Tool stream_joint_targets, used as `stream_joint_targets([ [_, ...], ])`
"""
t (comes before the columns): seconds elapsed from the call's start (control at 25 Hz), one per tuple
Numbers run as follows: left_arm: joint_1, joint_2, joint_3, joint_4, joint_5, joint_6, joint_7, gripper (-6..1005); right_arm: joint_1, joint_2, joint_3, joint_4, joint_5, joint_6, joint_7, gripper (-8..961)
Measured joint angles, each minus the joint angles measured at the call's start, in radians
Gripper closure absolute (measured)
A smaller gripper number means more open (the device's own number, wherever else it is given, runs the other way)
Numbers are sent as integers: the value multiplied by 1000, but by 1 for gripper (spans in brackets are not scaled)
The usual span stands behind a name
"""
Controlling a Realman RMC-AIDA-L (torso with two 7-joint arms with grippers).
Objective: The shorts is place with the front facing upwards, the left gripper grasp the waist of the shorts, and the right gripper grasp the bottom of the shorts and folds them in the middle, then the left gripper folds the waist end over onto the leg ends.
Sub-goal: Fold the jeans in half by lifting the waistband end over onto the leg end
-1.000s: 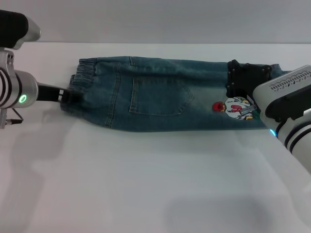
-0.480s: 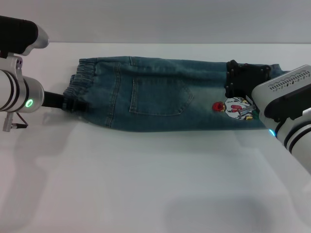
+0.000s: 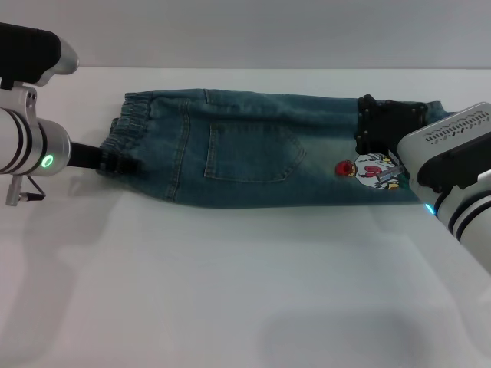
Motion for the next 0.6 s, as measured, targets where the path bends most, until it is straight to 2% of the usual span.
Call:
stream_joint_targets([
  [0.6,-7,-3,3,13,-7,-6,11,159,-1,0,0,-5,0,0,0,954],
])
